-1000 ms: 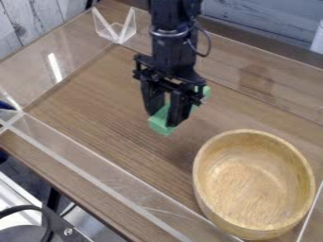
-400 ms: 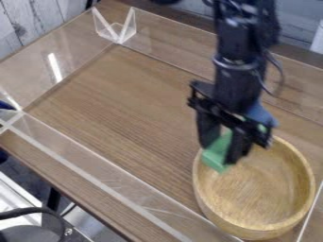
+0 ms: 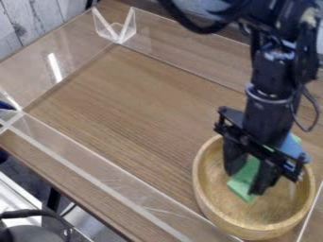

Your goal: Put the green block in the brown bowl

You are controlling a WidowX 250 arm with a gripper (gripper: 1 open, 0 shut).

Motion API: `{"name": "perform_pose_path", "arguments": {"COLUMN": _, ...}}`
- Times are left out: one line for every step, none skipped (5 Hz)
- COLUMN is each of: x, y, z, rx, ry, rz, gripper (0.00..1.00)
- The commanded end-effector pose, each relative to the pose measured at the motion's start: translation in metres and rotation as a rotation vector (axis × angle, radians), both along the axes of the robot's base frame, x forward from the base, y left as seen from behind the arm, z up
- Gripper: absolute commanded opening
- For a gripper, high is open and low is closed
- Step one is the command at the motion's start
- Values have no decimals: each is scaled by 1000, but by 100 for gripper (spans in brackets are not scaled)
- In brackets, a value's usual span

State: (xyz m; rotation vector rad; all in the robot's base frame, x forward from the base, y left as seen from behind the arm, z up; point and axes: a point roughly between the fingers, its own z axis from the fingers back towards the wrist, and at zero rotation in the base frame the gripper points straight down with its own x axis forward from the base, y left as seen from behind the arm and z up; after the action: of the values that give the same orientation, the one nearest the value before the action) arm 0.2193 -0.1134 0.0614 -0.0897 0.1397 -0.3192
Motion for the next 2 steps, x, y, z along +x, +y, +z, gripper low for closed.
{"name": "perform_pose_path", "arguments": {"x": 3, "y": -4, "z": 0, "rx": -18, "ry": -22, "rz": -10, "gripper": 0}}
{"name": "perform_pose_path", "arguments": {"x": 0, "y": -4, "z": 1, "rx": -24, "ry": -32, "rz": -14, "gripper": 0}}
